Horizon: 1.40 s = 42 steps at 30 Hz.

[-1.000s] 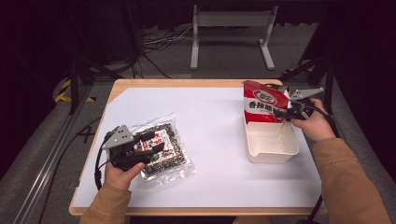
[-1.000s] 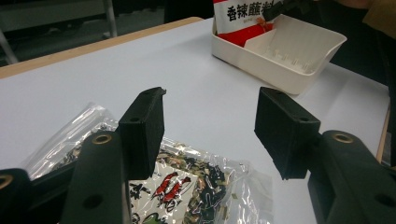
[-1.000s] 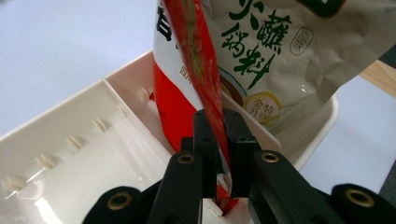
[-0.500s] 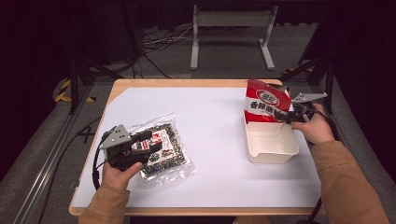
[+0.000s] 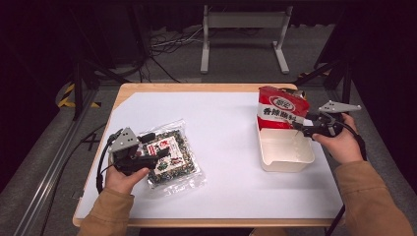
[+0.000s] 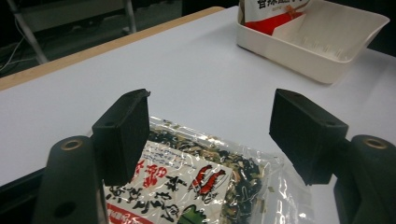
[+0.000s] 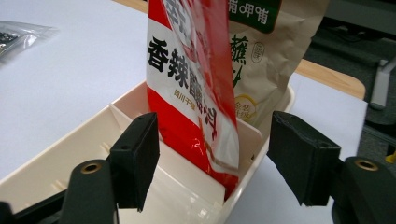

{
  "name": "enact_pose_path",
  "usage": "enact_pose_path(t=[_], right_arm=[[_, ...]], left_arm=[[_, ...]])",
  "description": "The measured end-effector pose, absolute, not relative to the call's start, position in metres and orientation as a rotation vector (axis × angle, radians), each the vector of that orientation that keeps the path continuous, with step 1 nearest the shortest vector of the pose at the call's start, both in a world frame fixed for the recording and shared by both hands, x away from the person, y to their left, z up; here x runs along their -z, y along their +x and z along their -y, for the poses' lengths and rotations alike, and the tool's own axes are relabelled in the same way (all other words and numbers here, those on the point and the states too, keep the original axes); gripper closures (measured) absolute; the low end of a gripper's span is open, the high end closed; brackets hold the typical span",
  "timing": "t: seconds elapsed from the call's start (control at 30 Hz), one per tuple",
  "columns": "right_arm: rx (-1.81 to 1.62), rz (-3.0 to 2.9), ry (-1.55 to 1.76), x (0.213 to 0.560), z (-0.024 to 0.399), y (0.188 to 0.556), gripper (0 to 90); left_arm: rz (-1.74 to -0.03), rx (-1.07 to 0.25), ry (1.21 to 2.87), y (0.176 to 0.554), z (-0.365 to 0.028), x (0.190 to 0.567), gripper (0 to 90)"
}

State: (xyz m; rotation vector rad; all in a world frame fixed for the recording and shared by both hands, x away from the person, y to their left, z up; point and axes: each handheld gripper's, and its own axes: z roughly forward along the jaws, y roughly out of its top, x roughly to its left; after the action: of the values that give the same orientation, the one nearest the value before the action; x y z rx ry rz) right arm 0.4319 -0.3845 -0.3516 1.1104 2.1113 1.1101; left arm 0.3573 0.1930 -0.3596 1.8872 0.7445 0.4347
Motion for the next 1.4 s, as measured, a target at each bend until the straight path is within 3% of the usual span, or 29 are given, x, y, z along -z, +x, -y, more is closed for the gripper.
enact_pose_path(t=[0.6, 1.4], right_arm=[[-1.189, -2.065, 1.018, 0.325, 0.370, 0.370, 30.4], [-1.282, -2.171, 0.769, 0.332, 0.306, 0.344, 31.7]], left_arm=[[-0.822, -0.433, 1.931, 0.368, -0.209, 0.365, 28.2], [-1.027, -0.429, 1.953, 0.377, -0.242, 0.381, 26.6]])
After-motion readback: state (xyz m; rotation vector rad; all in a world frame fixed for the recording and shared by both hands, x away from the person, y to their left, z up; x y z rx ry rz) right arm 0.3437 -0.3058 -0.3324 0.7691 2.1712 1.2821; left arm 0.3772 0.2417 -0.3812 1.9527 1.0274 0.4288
